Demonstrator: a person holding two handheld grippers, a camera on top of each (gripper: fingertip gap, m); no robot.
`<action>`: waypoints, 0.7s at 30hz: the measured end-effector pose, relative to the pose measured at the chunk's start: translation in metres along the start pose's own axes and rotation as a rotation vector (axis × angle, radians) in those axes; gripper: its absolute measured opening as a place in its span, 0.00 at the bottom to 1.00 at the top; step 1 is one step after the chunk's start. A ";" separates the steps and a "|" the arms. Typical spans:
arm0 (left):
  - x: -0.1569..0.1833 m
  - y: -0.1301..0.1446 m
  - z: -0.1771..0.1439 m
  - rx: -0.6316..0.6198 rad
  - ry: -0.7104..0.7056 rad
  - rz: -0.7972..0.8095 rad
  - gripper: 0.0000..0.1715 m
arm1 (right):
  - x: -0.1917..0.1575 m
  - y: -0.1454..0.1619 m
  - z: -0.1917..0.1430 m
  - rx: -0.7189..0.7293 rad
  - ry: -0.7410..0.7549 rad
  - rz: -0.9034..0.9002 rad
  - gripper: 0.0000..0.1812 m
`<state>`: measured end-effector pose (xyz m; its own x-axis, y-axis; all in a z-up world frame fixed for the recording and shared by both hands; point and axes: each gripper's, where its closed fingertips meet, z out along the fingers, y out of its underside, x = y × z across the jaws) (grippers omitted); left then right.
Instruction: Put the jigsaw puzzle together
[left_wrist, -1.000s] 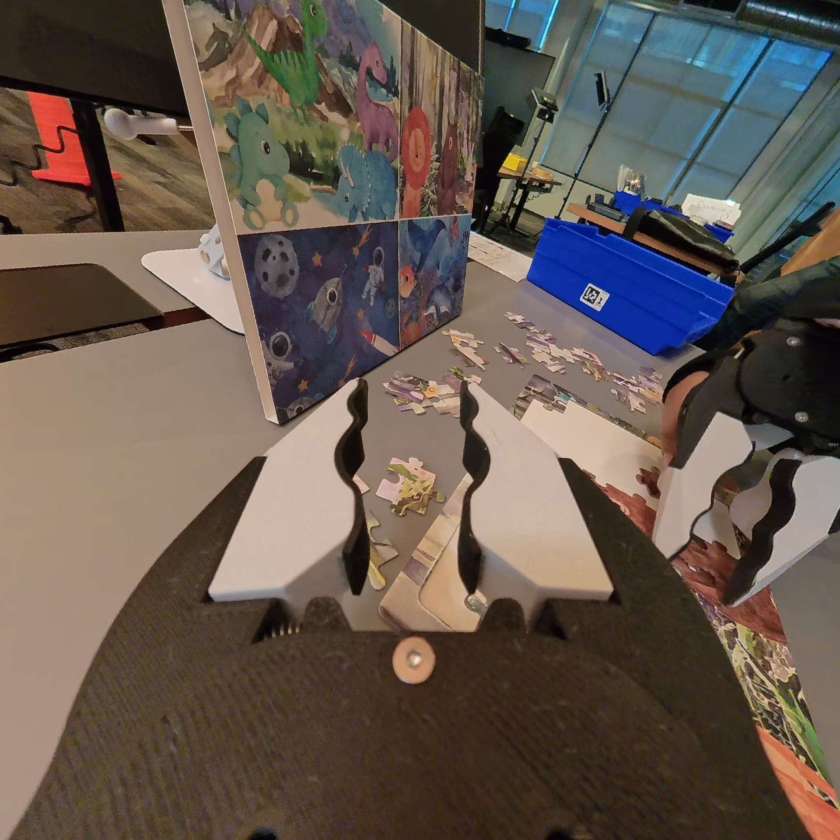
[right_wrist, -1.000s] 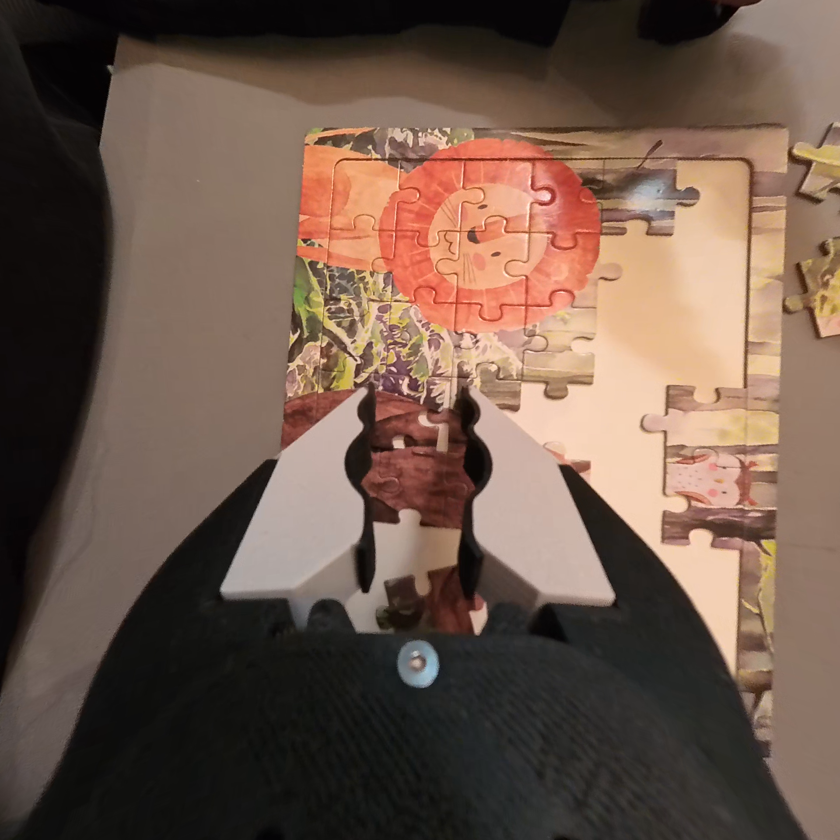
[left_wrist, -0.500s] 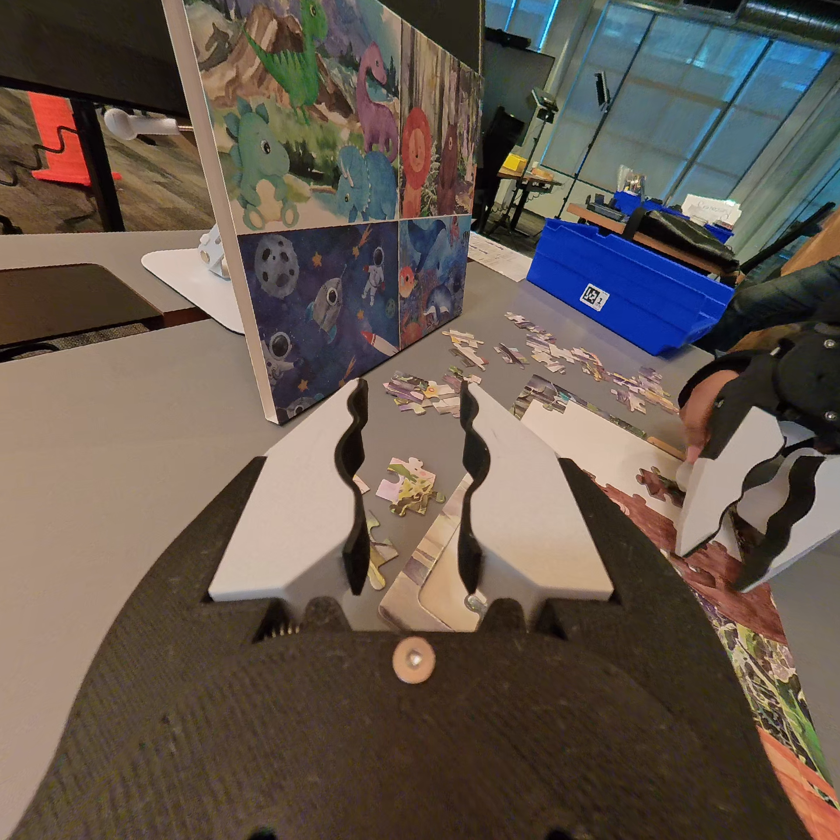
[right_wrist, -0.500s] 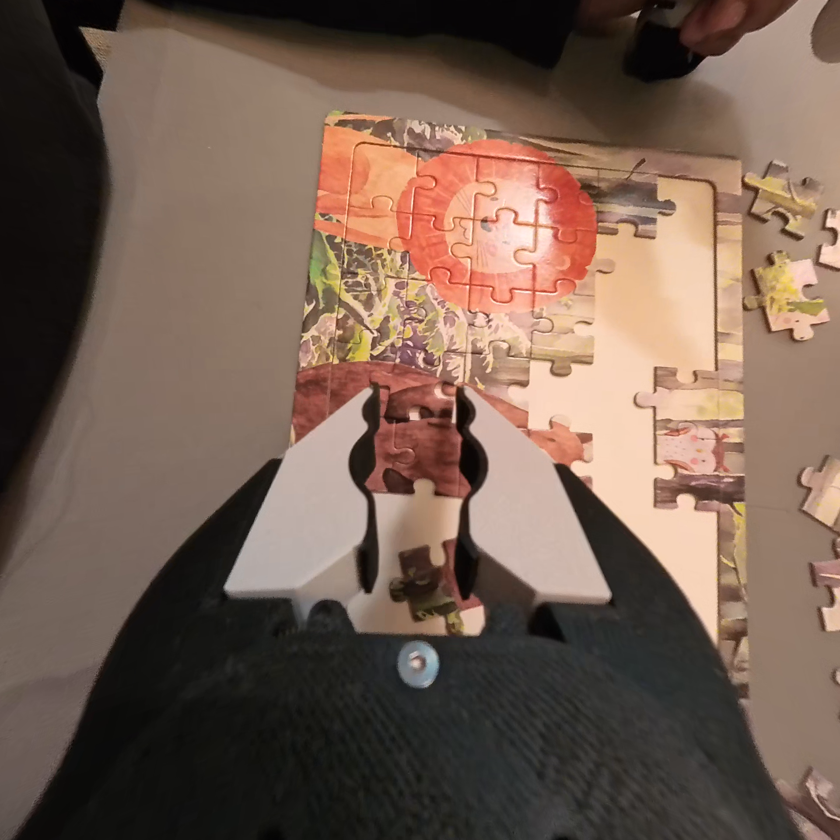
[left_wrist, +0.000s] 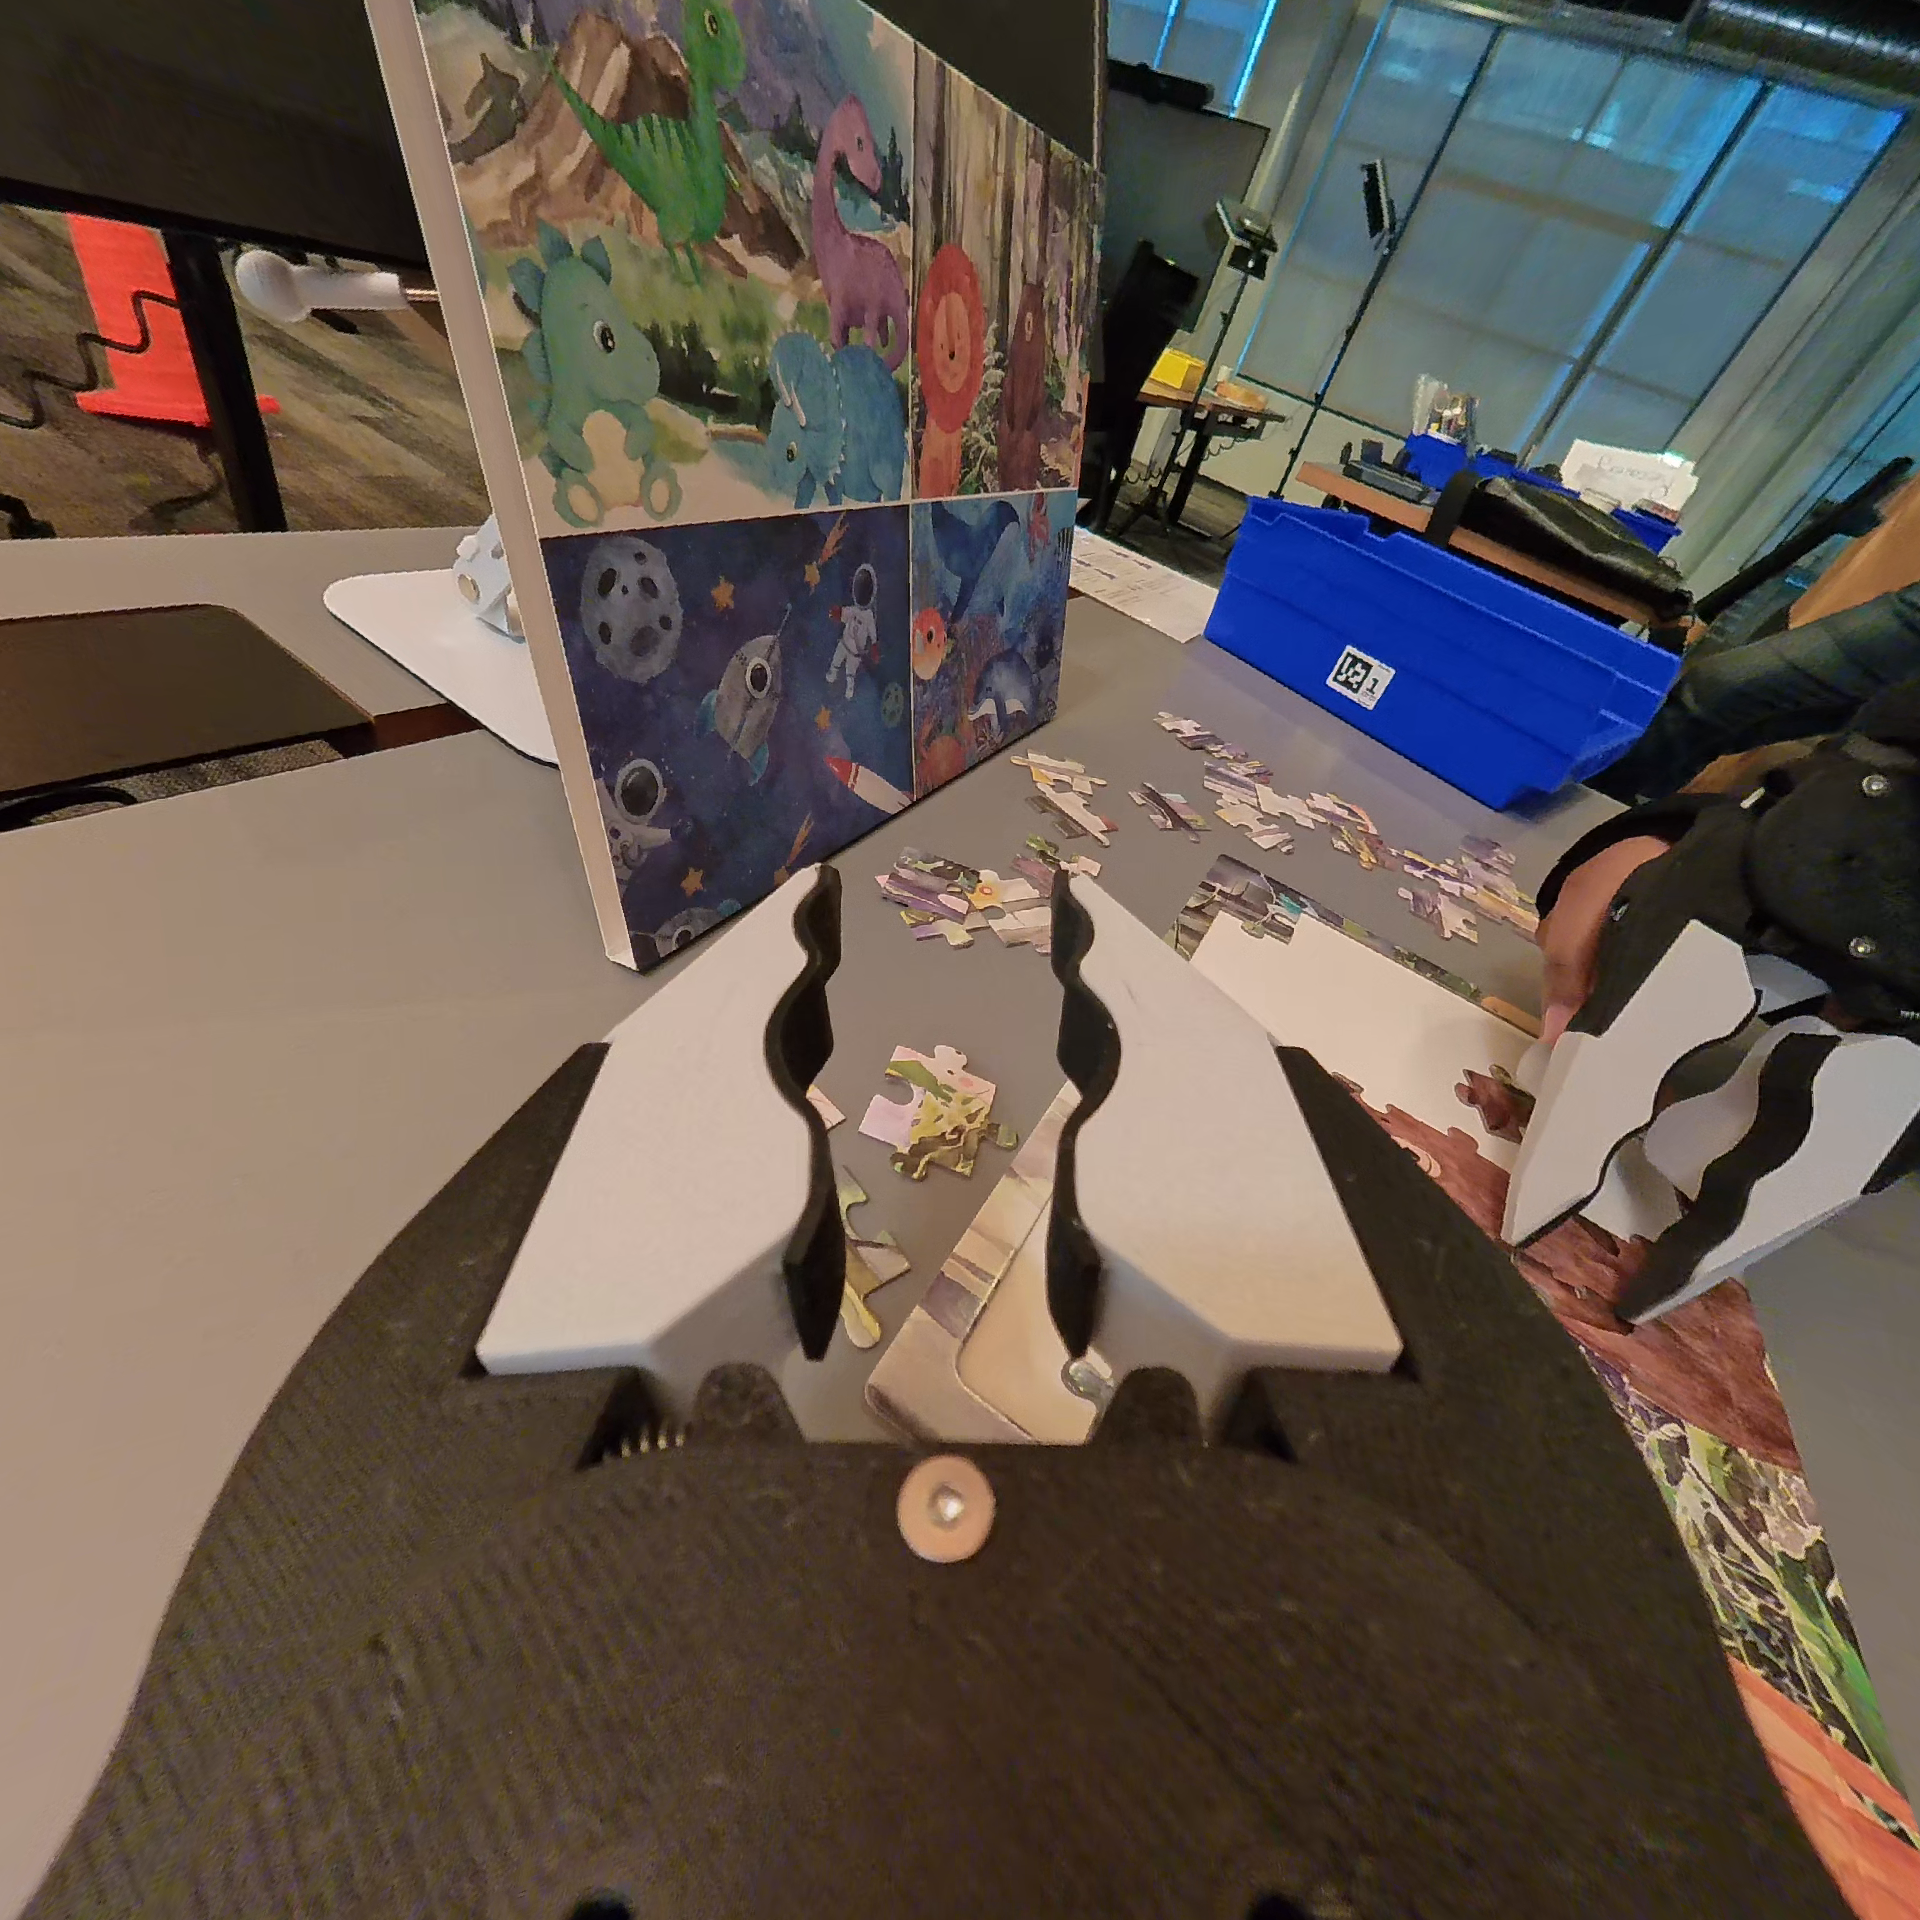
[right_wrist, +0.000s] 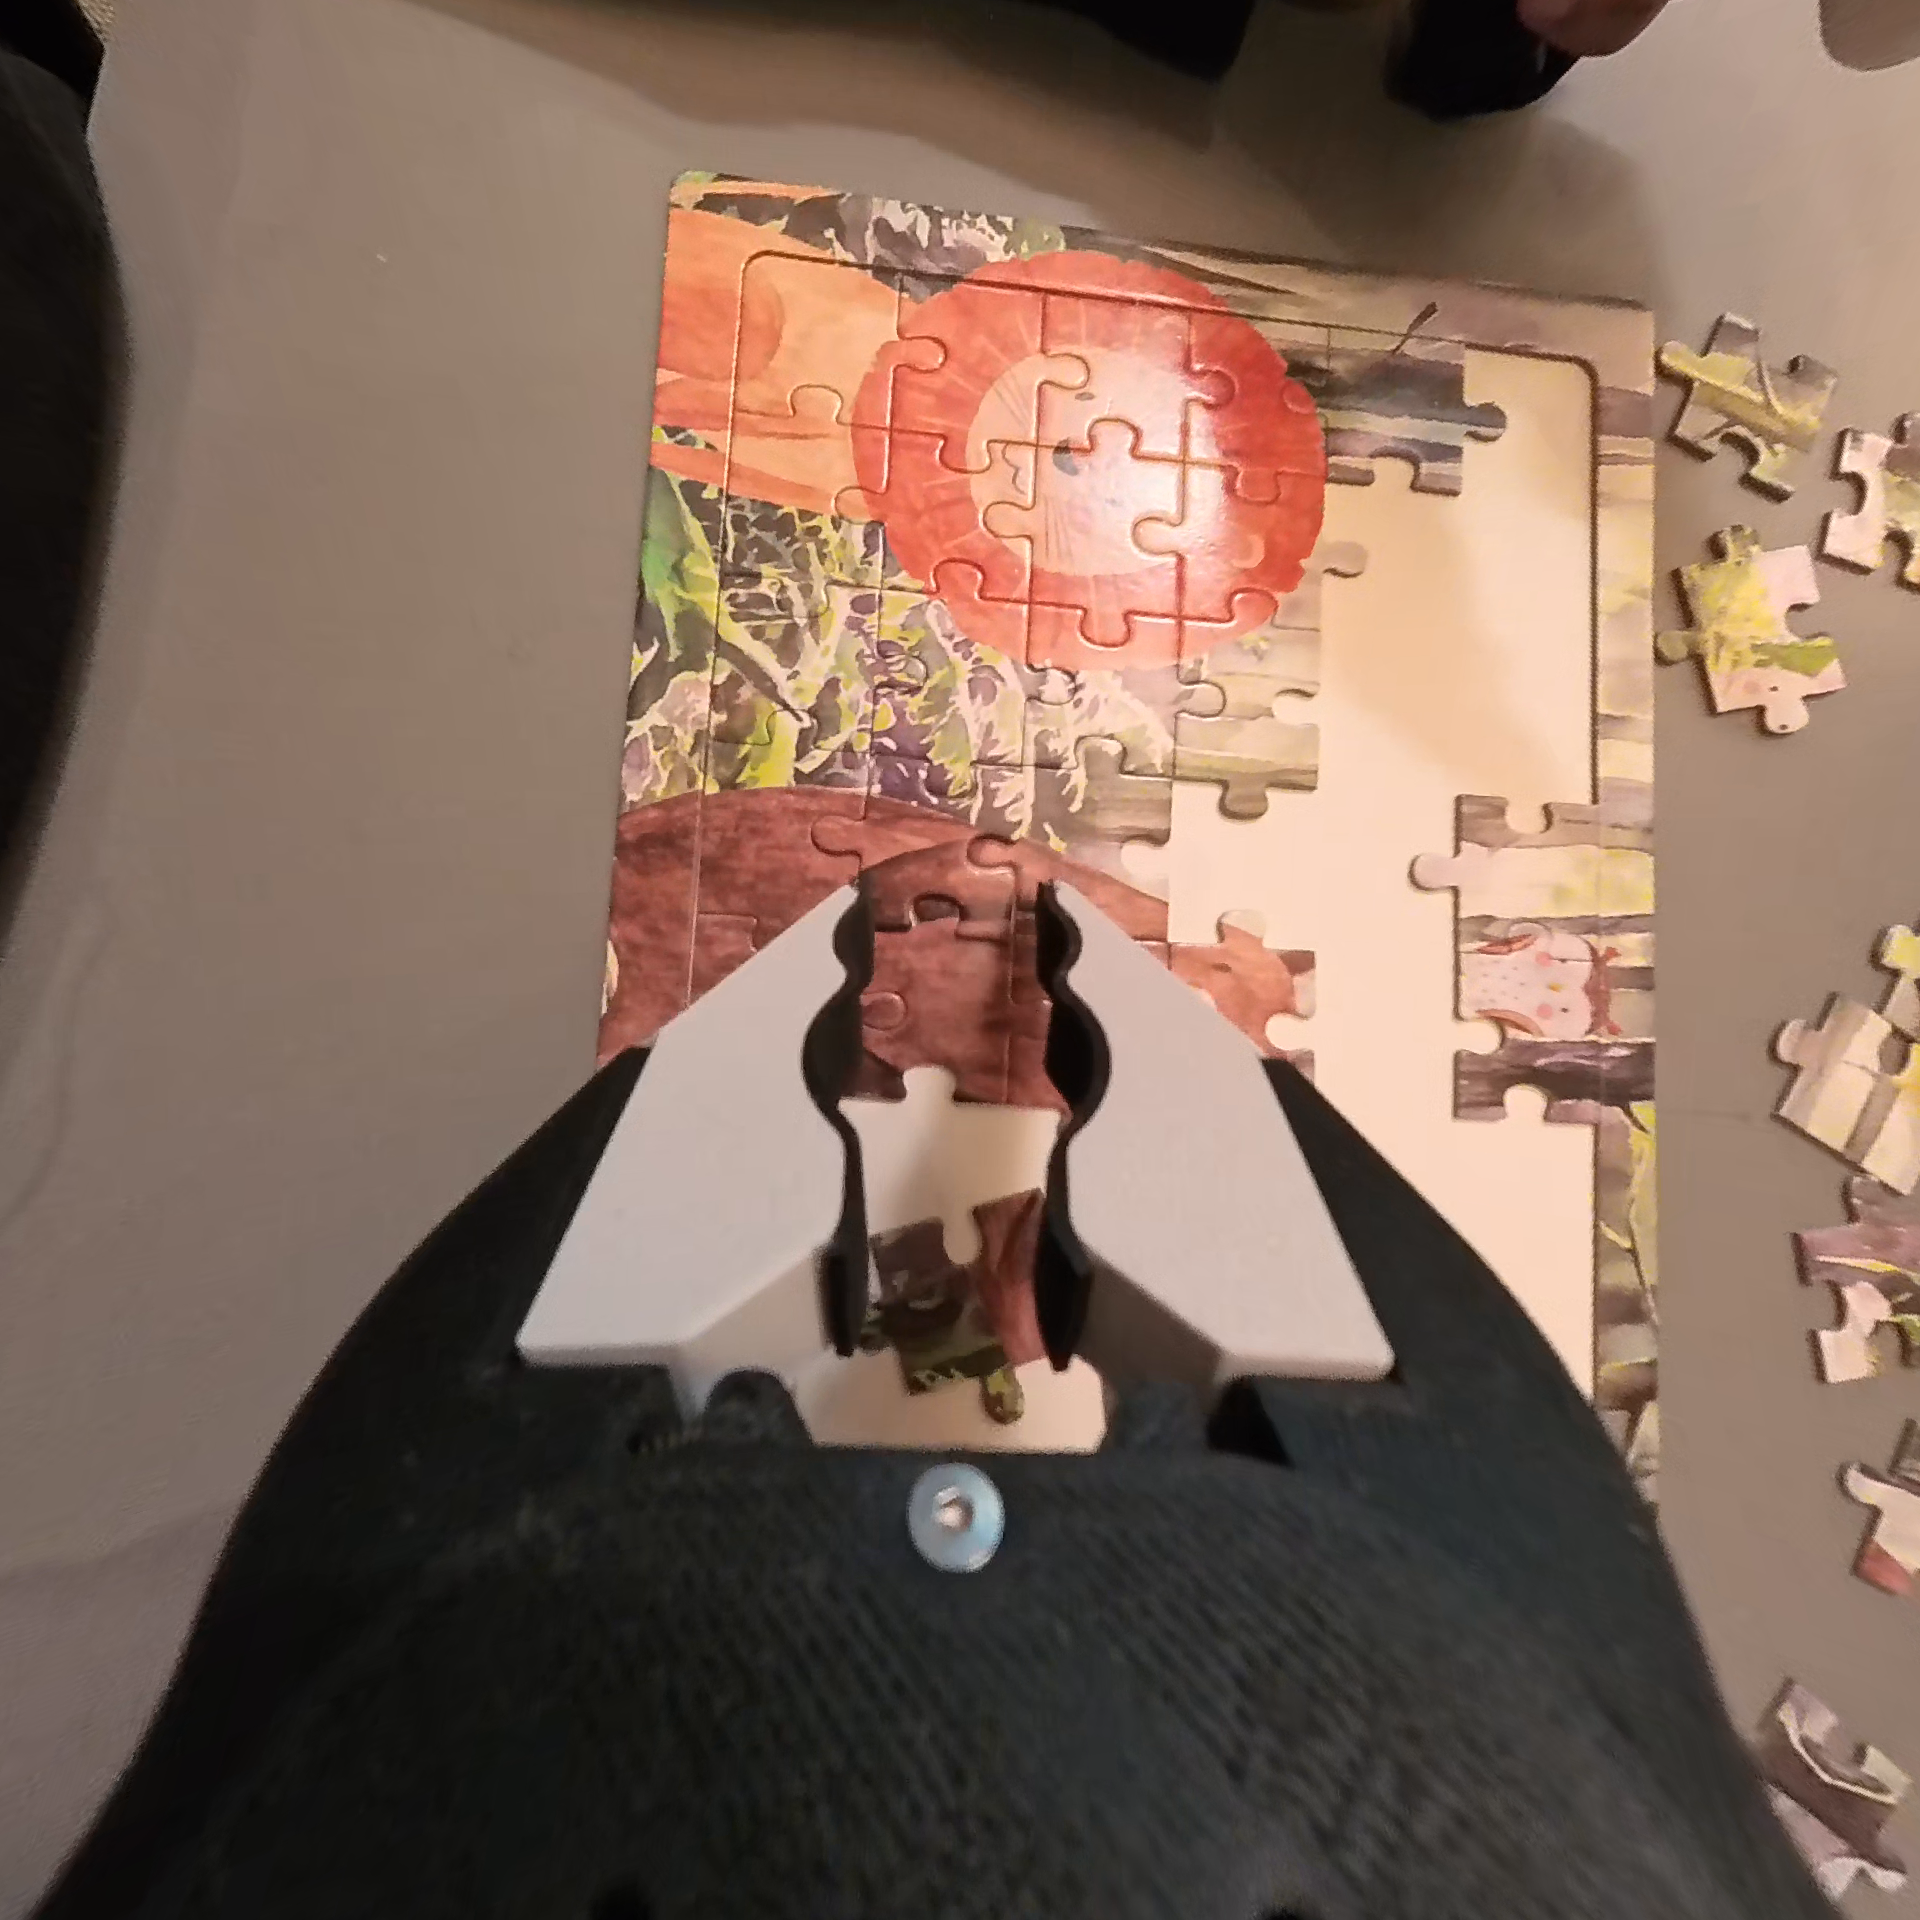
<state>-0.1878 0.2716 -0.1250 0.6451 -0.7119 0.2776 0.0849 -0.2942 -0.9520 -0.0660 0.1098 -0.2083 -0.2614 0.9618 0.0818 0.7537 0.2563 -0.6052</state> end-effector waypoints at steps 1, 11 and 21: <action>0.000 0.000 0.000 0.000 0.000 0.000 0.23 | 0.000 0.000 0.000 0.002 0.000 -0.001 0.16; 0.000 0.000 0.000 0.001 0.001 -0.002 0.23 | -0.001 -0.004 0.001 0.013 -0.022 0.045 0.08; 0.000 0.000 0.000 0.000 0.001 -0.001 0.23 | -0.005 -0.006 0.007 0.018 -0.077 0.063 0.09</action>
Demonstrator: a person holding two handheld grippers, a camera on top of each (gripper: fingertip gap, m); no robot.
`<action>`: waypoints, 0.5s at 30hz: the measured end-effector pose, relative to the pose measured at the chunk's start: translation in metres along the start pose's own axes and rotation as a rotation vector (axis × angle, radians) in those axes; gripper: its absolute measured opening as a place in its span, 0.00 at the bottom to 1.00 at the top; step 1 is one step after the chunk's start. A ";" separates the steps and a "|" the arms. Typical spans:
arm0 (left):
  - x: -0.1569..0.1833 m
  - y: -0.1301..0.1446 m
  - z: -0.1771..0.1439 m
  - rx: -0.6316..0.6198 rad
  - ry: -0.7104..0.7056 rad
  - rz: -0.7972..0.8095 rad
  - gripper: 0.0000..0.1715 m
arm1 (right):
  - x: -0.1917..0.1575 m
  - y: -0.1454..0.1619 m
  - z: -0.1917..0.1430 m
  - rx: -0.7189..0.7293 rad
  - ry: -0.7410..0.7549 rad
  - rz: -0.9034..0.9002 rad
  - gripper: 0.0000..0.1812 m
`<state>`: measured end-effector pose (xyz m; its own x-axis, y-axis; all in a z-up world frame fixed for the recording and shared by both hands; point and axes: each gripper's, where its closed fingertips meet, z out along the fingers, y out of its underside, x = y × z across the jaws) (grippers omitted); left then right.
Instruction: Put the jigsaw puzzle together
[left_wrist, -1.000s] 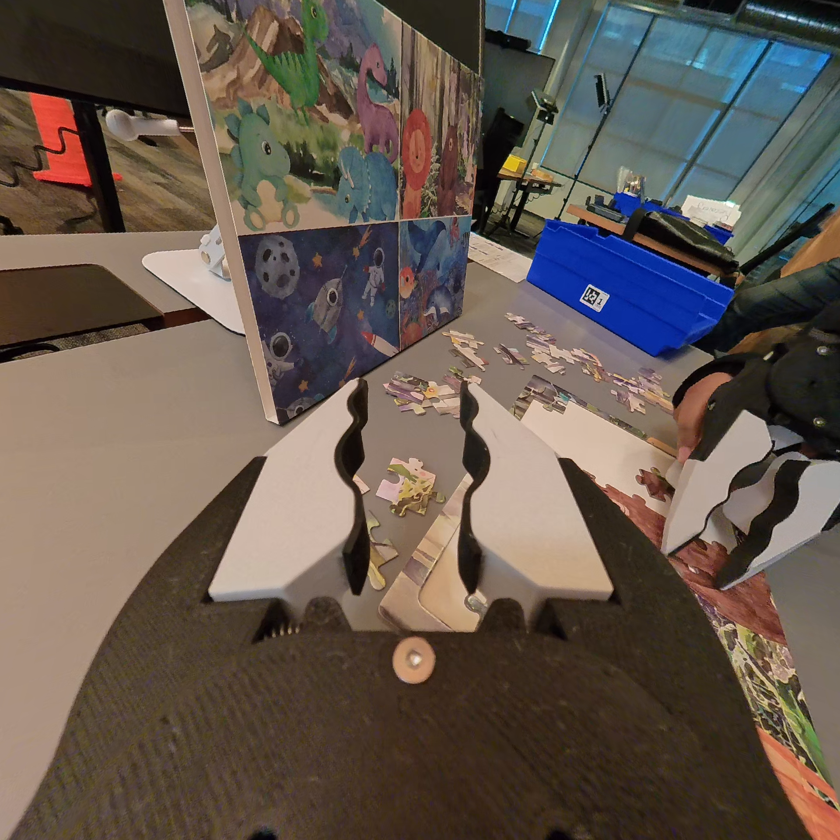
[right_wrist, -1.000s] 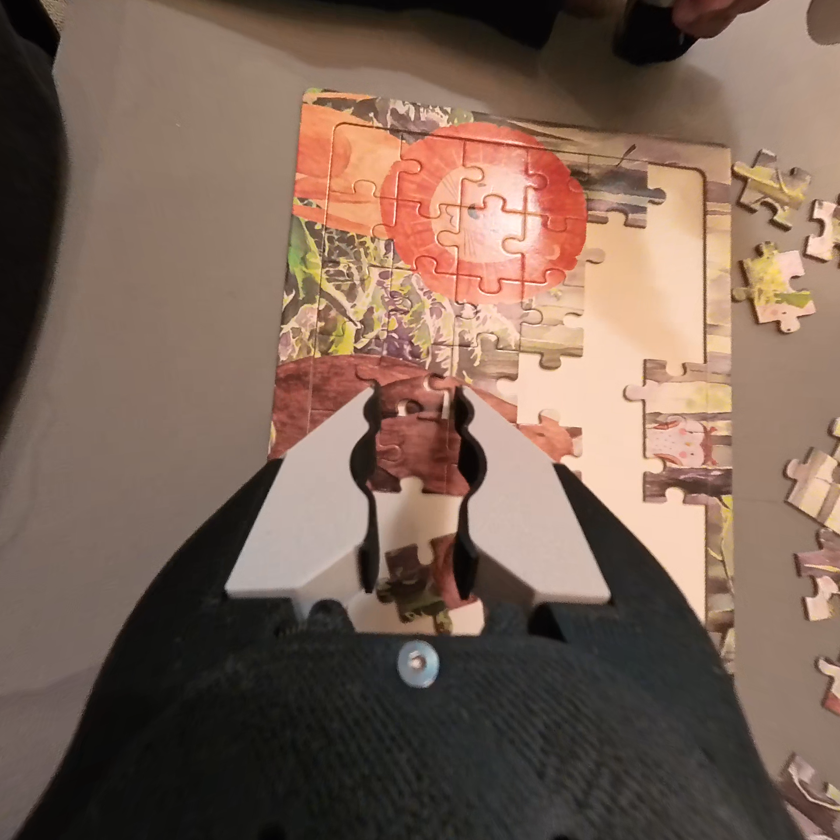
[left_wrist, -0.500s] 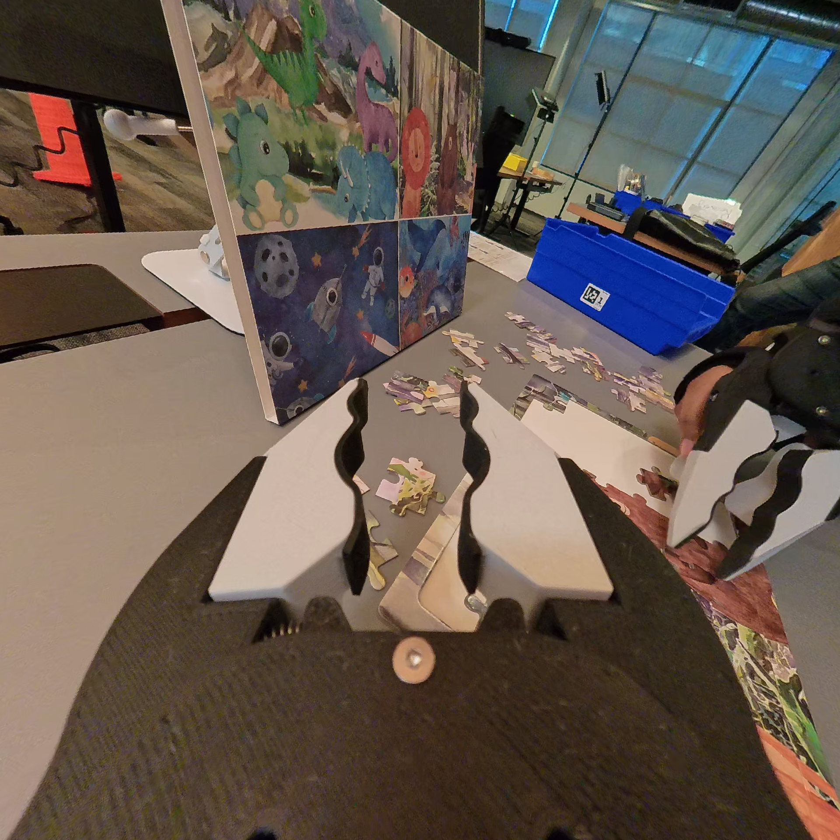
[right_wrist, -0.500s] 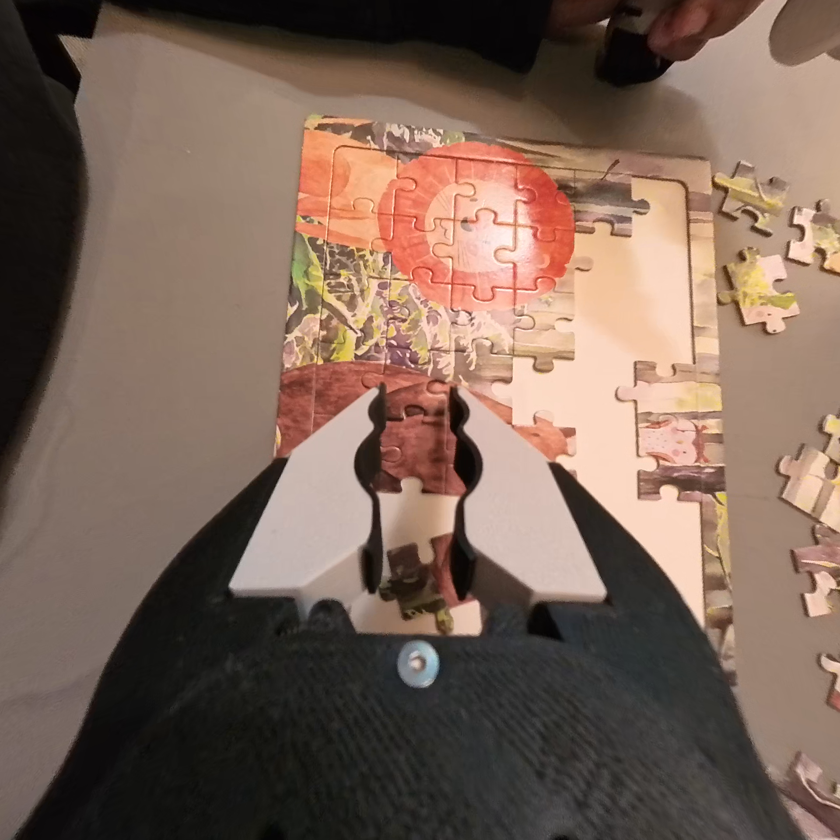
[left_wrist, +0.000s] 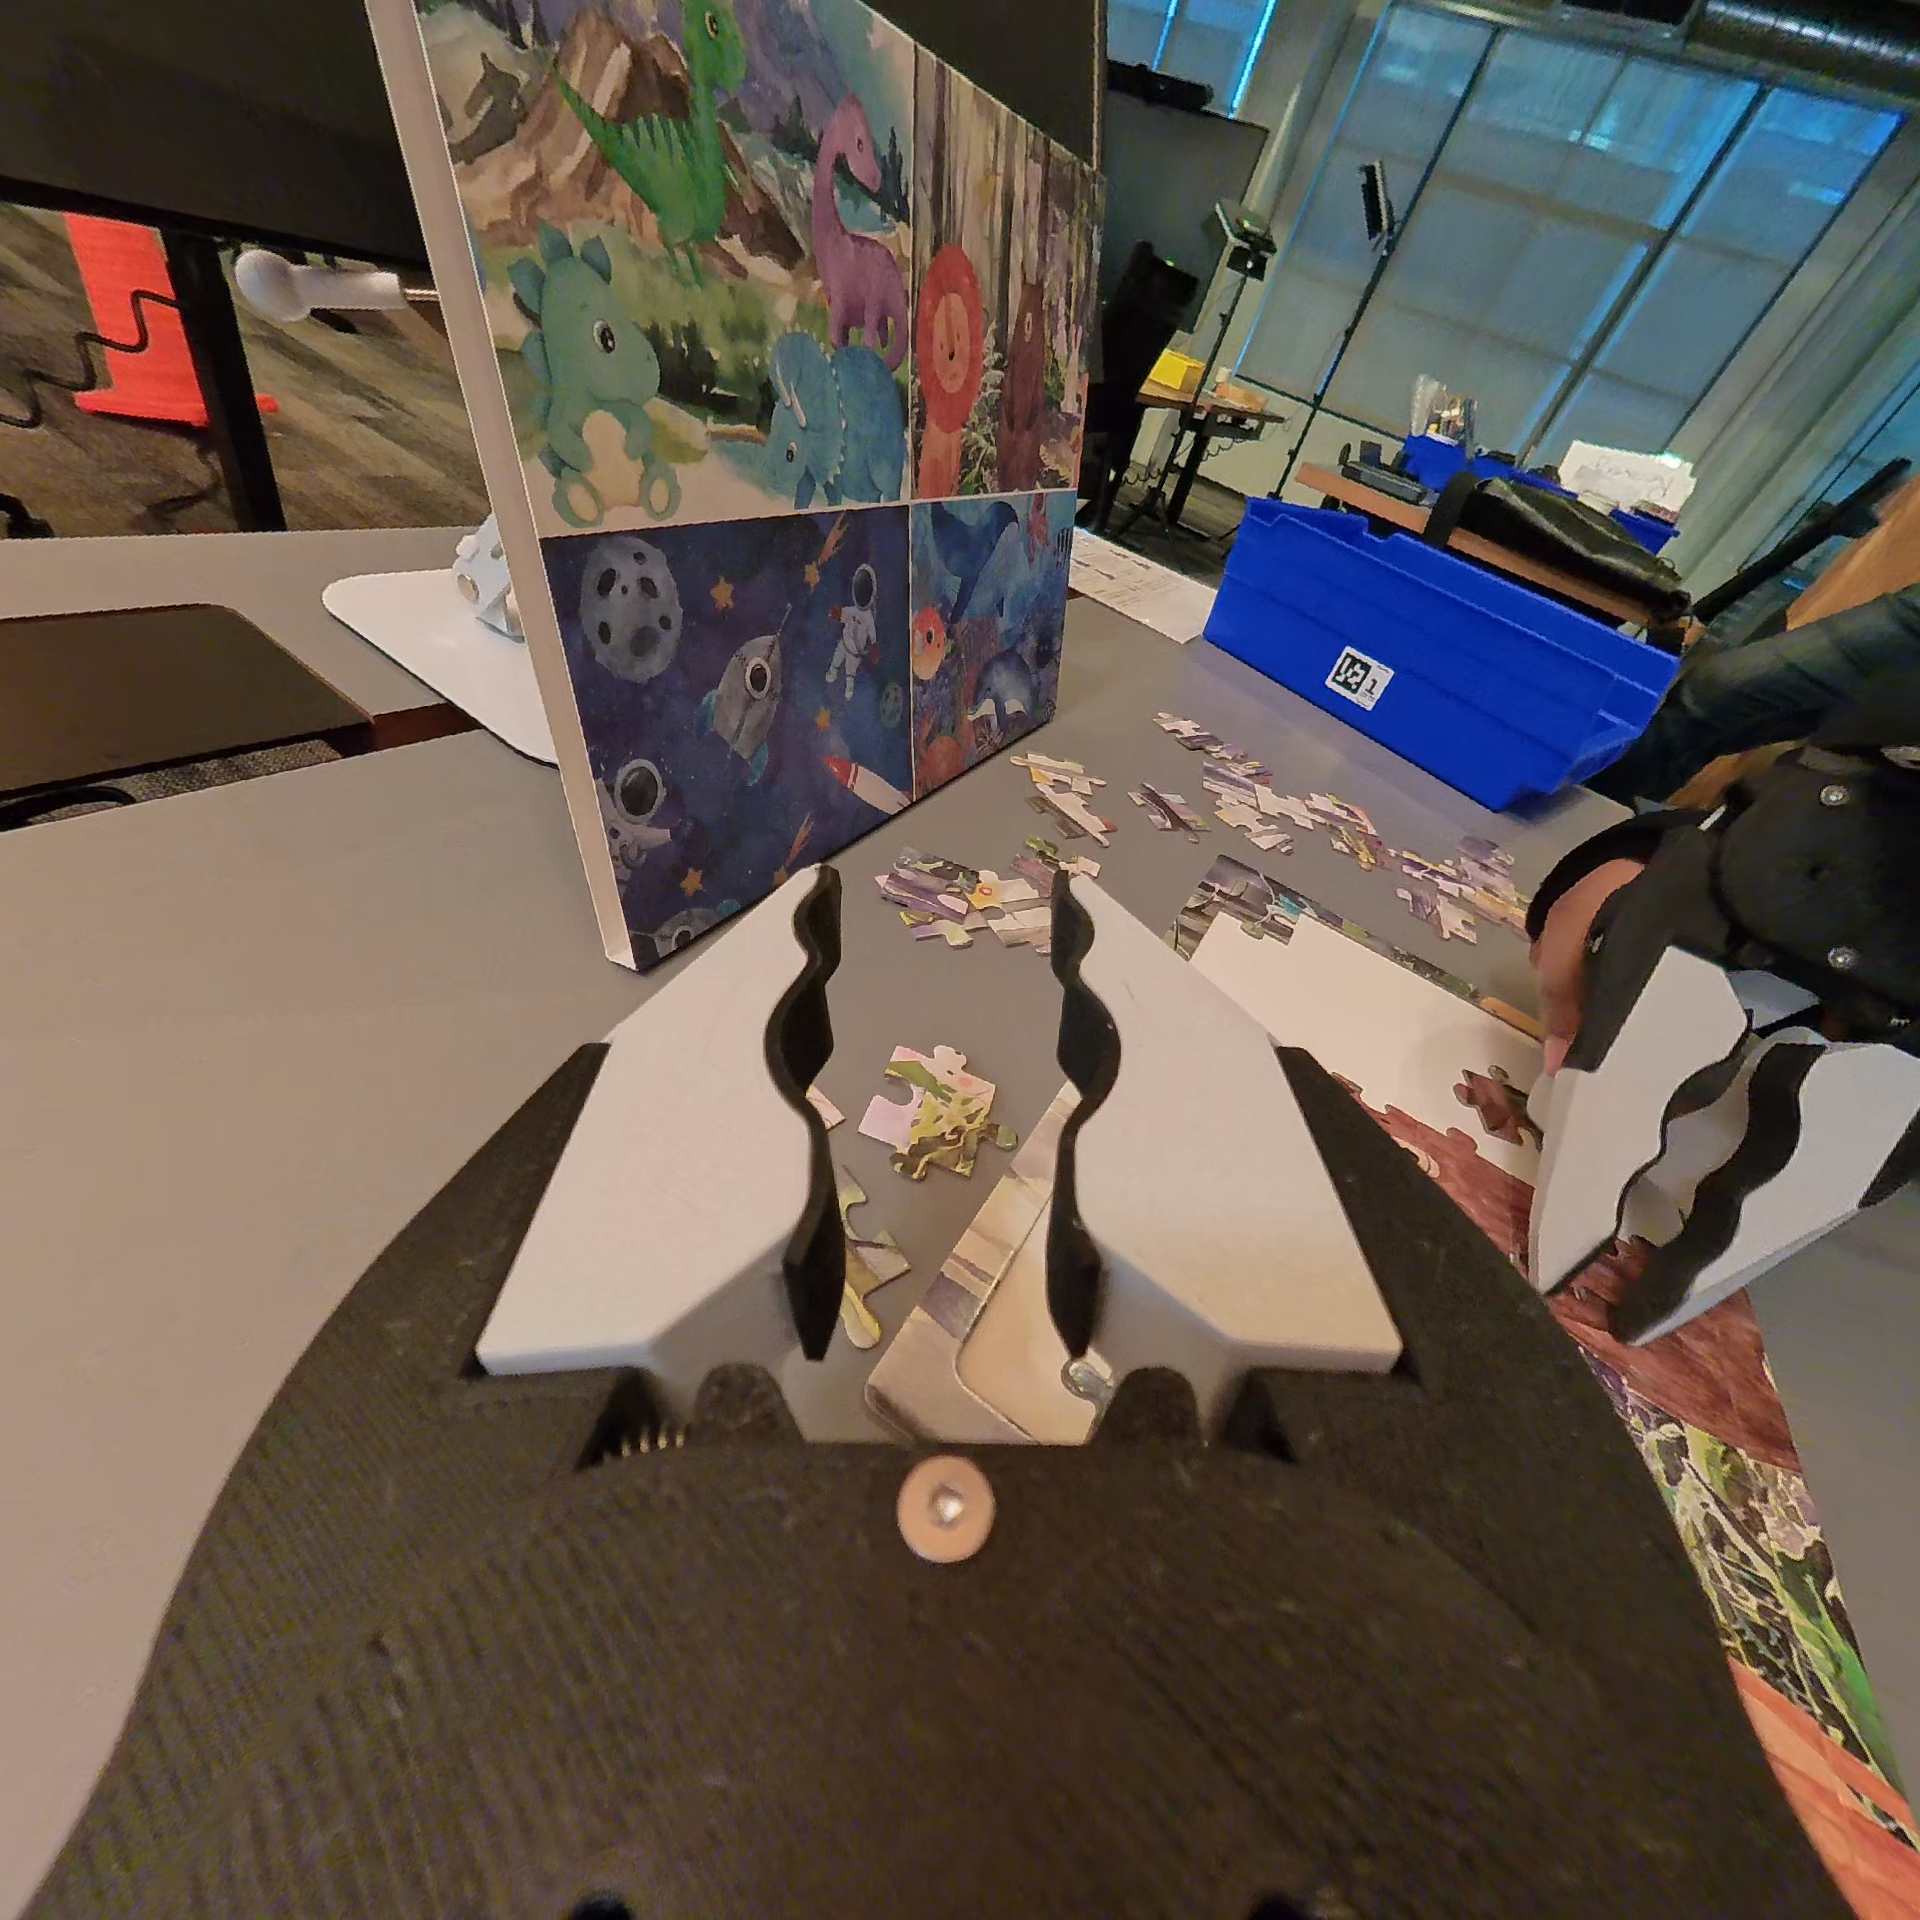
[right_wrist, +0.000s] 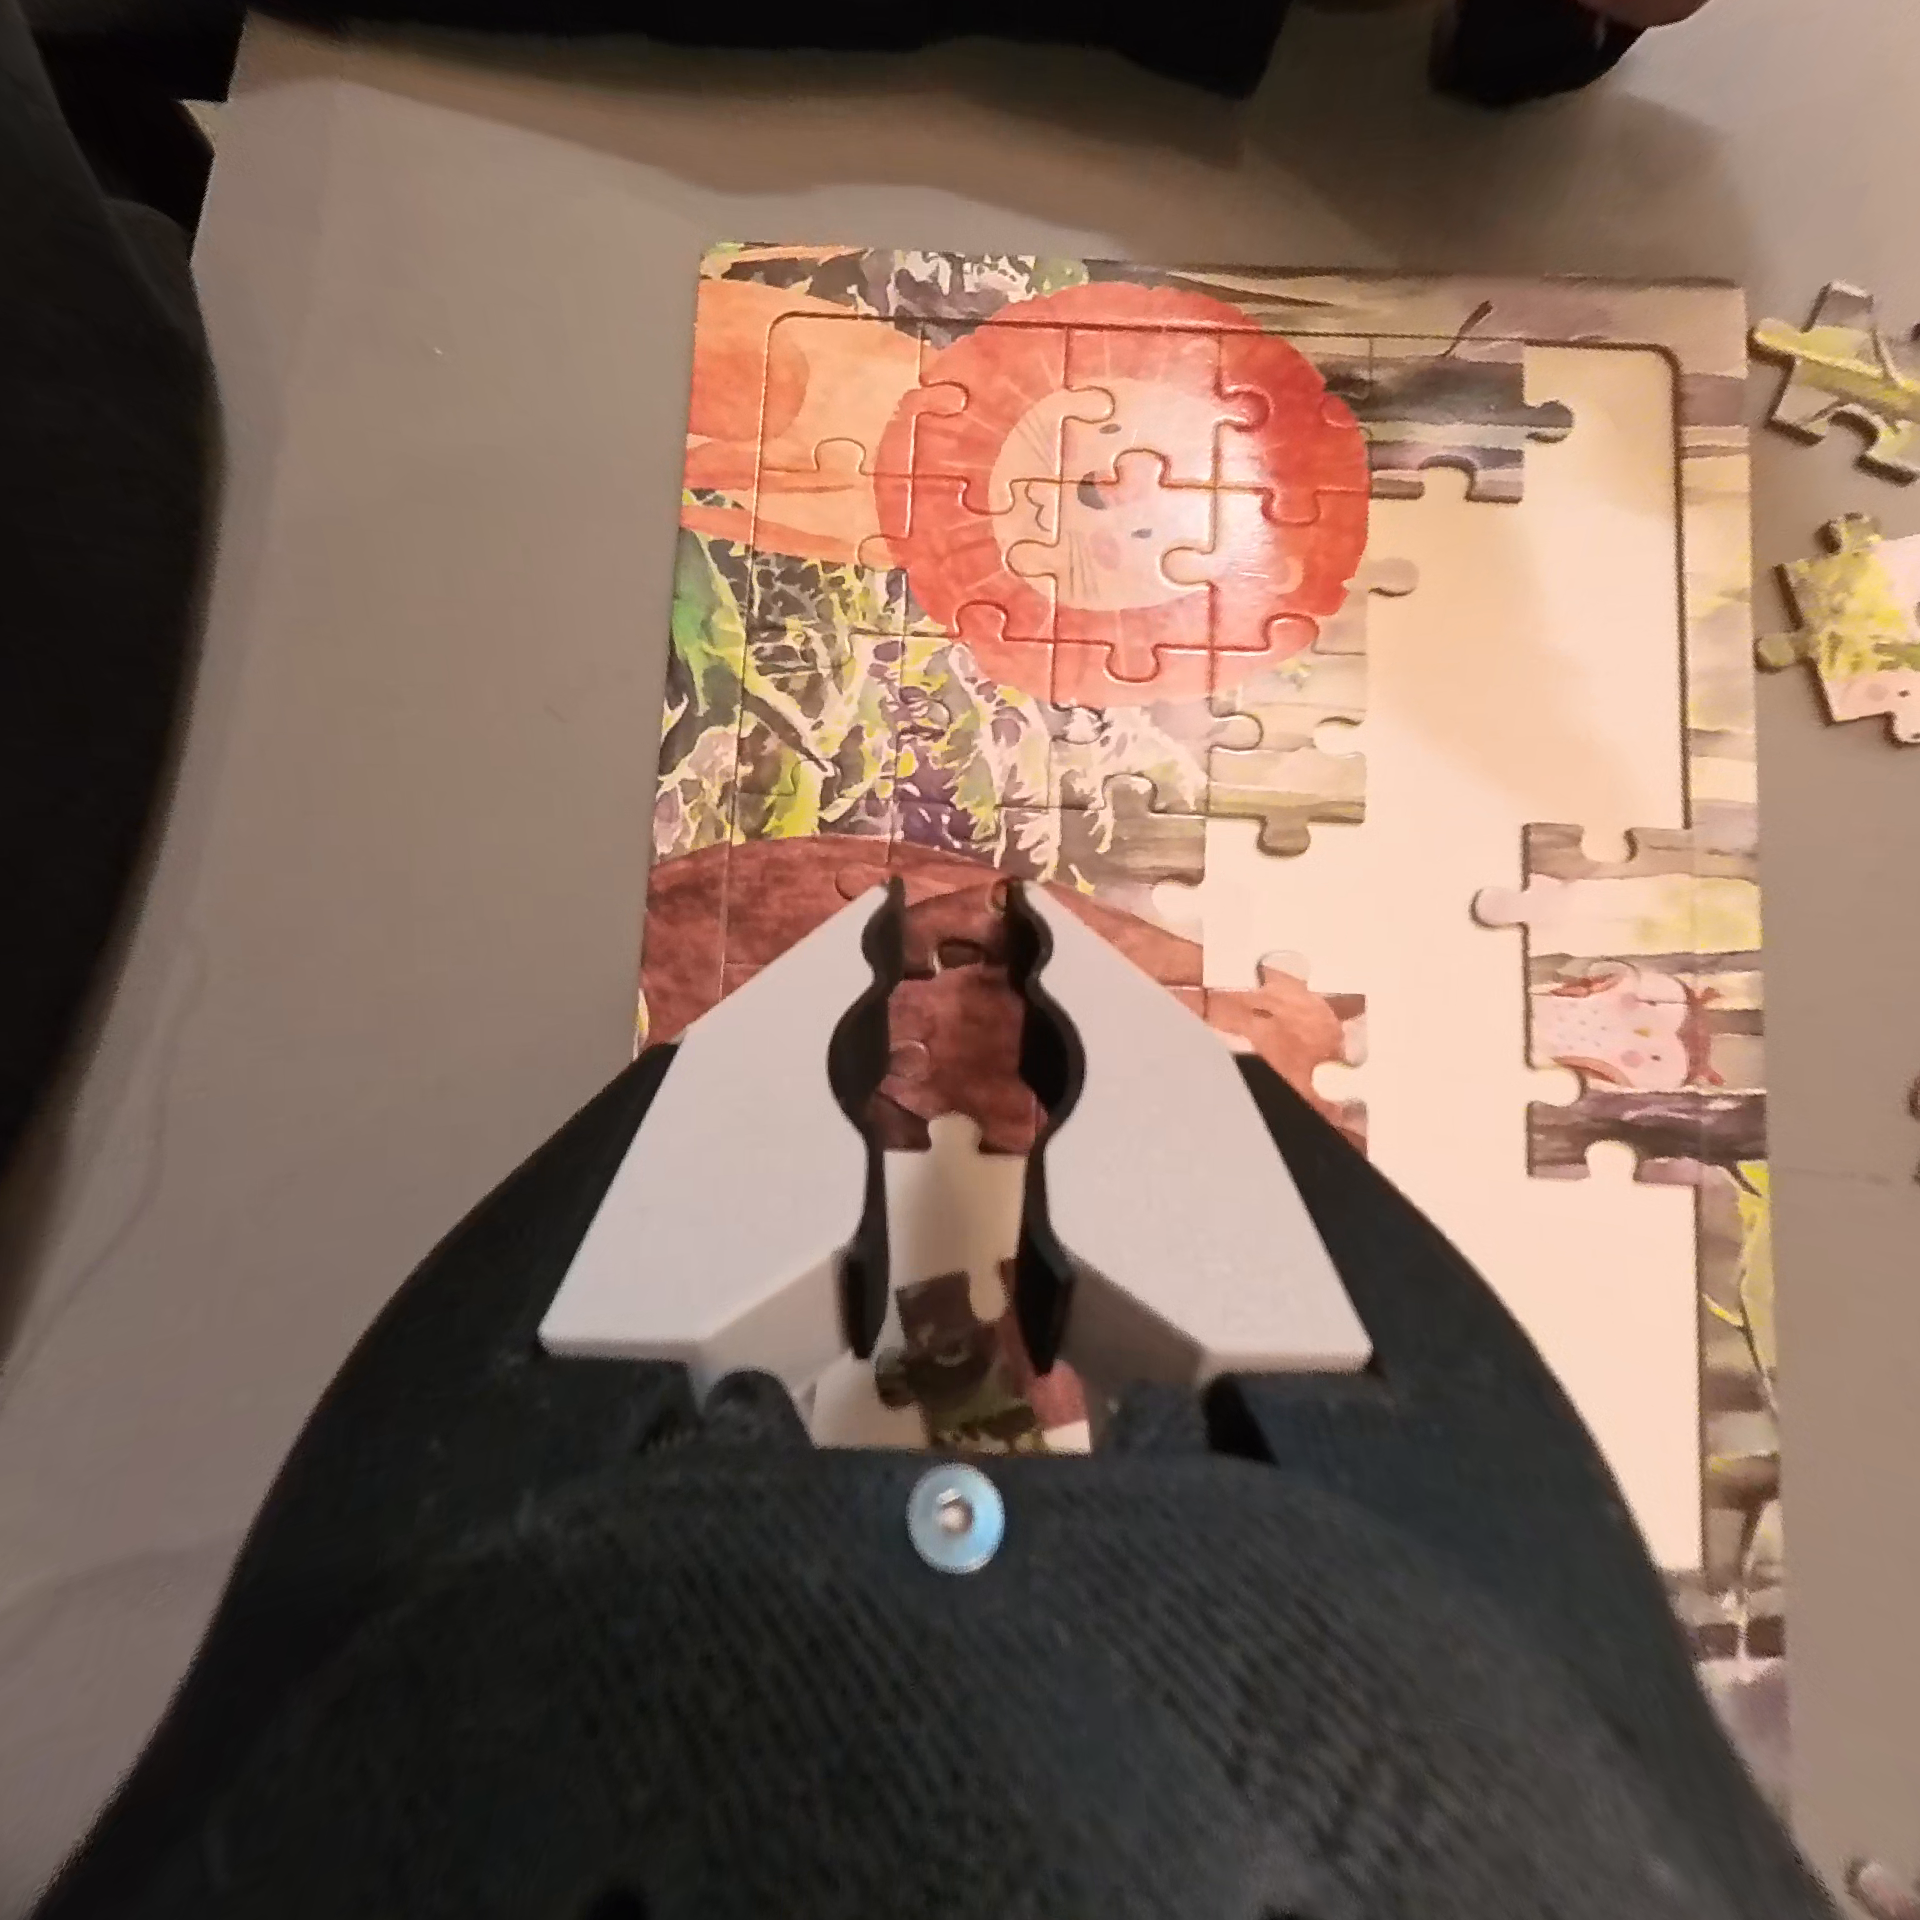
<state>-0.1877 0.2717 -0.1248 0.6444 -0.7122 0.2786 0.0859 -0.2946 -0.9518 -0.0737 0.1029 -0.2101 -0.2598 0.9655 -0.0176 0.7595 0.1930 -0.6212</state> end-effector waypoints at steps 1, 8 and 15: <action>0.000 0.000 0.000 0.000 0.000 0.000 0.23 | 0.000 0.000 0.000 -0.001 -0.006 -0.001 0.10; 0.000 0.000 0.000 0.000 0.000 0.000 0.23 | 0.000 -0.001 0.002 -0.024 -0.039 -0.018 0.11; 0.000 0.000 0.000 0.001 0.001 -0.001 0.23 | 0.003 -0.011 -0.007 0.040 -0.024 -0.006 0.09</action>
<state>-0.1876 0.2717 -0.1246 0.6435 -0.7125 0.2796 0.0868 -0.2949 -0.9516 -0.0785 0.1045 -0.1983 -0.2790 0.9597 -0.0325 0.7336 0.1911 -0.6521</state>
